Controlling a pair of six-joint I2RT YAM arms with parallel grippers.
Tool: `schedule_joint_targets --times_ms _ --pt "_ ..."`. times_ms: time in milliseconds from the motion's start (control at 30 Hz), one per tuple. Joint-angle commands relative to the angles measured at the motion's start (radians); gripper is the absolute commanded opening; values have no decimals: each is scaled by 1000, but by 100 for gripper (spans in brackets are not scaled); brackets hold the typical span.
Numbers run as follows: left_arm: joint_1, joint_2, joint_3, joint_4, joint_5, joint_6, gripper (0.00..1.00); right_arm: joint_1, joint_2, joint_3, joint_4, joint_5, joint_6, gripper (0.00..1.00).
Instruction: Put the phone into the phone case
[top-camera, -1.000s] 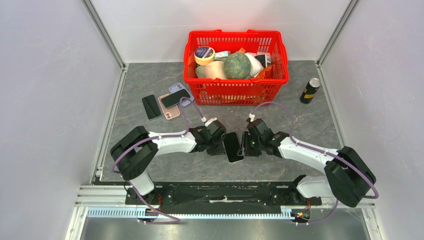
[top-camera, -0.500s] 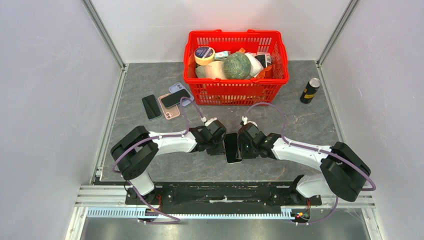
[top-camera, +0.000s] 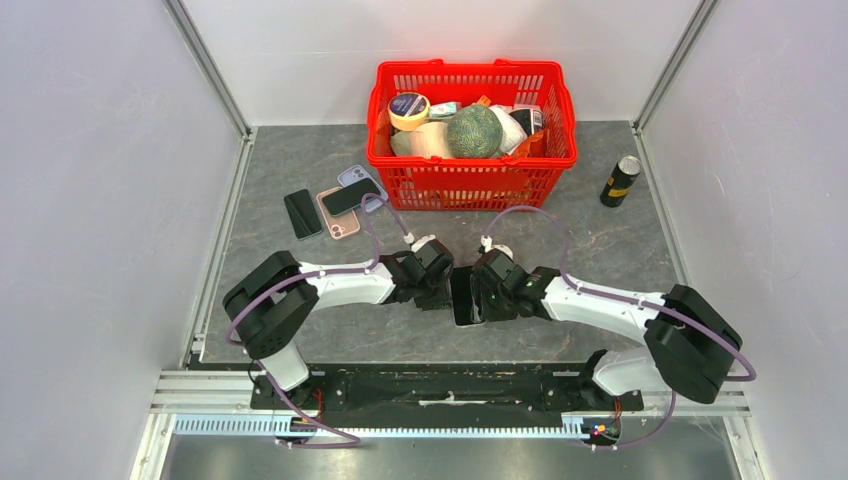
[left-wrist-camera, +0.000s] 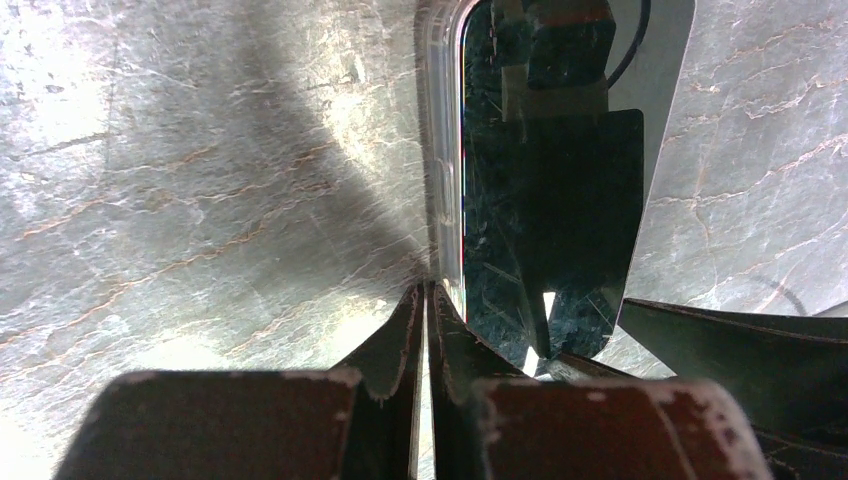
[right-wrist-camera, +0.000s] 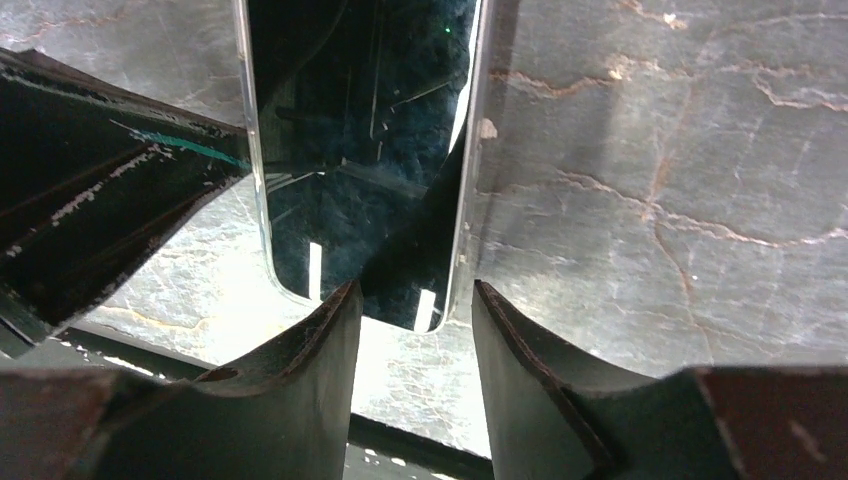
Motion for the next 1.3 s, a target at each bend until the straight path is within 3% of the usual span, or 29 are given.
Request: schedule_joint_targets --times_ms 0,167,733,967,1267 --pt "-7 18 22 27 -1 -22 9 -2 -53 30 -59 16 7 52" --pt "-7 16 20 27 -1 -22 9 -20 -84 10 -65 6 32 50" --pt "-7 24 28 27 1 -22 8 -28 2 1 -29 -23 47 22" --pt "-7 29 35 27 3 -23 8 -26 41 -11 4 -58 53 0" --pt "-6 39 42 28 6 -22 8 -14 113 -32 51 -46 71 0"
